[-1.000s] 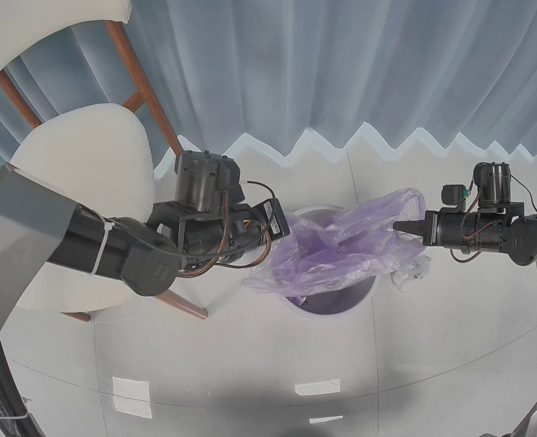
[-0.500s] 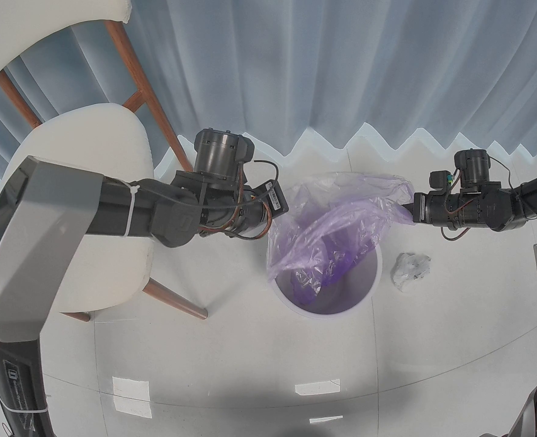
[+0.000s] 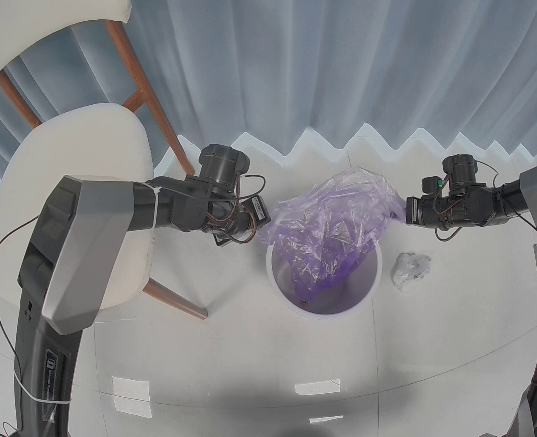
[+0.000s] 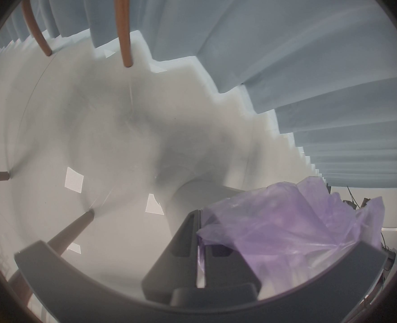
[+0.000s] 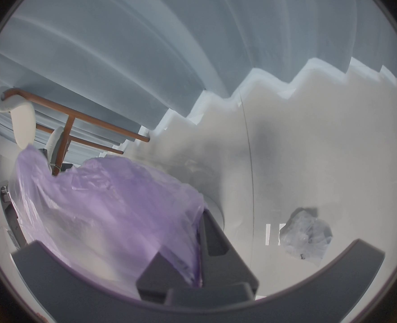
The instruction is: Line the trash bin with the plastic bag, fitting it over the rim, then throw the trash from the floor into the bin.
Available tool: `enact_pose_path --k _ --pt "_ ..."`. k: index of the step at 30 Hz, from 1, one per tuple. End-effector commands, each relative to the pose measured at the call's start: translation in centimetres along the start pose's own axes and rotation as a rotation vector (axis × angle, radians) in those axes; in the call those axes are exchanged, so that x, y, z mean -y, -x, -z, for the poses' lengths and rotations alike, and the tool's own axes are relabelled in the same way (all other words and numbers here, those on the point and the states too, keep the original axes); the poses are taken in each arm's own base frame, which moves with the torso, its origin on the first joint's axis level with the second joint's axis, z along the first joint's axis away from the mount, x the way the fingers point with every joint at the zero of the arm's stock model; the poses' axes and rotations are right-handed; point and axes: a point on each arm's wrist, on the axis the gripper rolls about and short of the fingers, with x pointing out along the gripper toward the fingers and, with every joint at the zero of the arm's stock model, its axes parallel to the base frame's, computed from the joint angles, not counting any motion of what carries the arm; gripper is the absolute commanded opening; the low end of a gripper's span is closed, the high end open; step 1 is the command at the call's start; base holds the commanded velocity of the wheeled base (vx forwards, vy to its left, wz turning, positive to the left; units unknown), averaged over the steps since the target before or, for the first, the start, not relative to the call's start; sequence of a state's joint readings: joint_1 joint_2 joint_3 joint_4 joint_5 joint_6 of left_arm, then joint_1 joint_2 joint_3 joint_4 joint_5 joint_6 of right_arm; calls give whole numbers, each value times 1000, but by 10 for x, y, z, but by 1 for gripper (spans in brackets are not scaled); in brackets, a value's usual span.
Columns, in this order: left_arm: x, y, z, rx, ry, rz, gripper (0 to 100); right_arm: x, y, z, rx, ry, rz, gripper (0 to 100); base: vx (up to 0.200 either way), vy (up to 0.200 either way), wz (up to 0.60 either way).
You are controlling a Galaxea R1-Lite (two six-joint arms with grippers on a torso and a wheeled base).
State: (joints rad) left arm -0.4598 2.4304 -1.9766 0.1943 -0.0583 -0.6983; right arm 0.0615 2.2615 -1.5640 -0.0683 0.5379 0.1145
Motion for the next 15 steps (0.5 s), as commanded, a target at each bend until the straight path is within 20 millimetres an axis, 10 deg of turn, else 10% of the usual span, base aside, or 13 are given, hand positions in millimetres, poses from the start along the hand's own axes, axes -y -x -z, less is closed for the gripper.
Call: enact_pose_path --k 1,15 --pt "-17 -17 1 -20 17 -32 0 6 -9 8 -35 -17 4 0 0 0 0" --pt "-15 -17 3 -43 15 -13 0 2 -12 6 -28 0 -6 0 0 0 0"
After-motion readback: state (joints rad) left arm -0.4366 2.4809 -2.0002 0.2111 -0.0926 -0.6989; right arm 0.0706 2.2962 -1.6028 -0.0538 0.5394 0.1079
